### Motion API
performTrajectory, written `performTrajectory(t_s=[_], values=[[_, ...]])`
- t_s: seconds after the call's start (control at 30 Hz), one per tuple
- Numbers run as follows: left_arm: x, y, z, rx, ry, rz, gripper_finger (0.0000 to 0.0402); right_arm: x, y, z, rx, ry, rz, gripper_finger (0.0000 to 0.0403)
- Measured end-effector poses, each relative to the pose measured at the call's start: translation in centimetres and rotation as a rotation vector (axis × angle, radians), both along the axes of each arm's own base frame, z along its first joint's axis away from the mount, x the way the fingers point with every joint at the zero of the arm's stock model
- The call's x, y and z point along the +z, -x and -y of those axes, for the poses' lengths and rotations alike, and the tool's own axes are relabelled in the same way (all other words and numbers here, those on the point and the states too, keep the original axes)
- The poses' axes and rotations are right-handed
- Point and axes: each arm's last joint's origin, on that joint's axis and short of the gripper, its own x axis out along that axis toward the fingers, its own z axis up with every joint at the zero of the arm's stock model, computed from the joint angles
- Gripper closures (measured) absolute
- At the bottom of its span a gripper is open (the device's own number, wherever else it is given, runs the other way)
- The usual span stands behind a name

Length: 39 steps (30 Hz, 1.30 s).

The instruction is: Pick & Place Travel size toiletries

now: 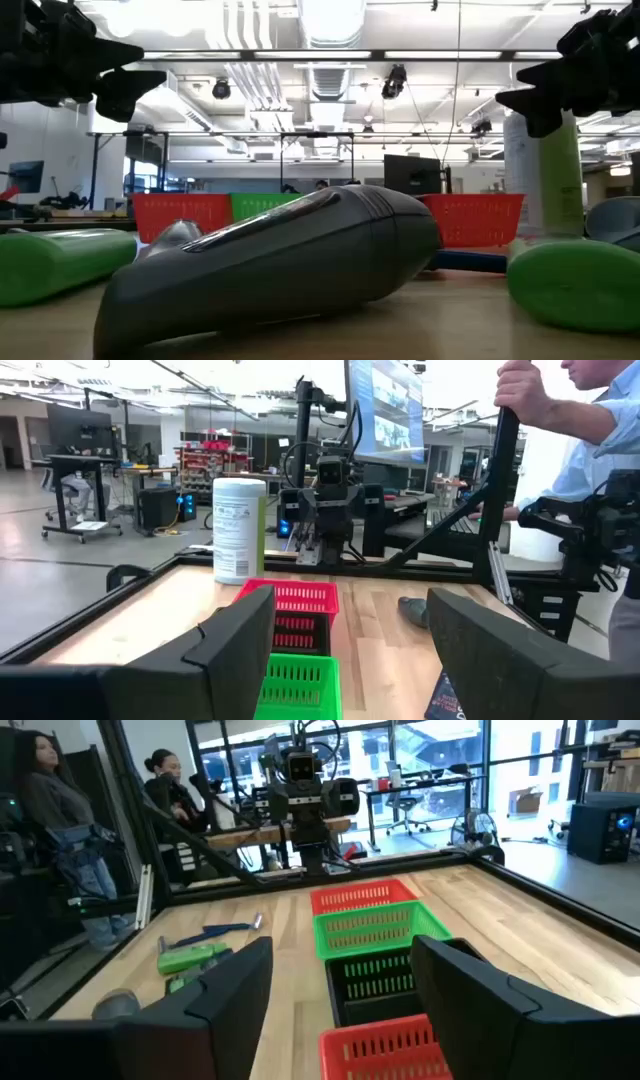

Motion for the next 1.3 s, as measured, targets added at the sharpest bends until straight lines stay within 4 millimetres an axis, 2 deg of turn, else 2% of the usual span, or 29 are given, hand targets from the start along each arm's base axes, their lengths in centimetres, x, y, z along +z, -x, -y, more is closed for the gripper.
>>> performTrajectory(t_s=[1.3], values=[[0.00,0.00,0.00,0.000,0.000,0.000,0.0135,0.02,0.00,0.00,-0.001,0.011,0.001,0.0044]])
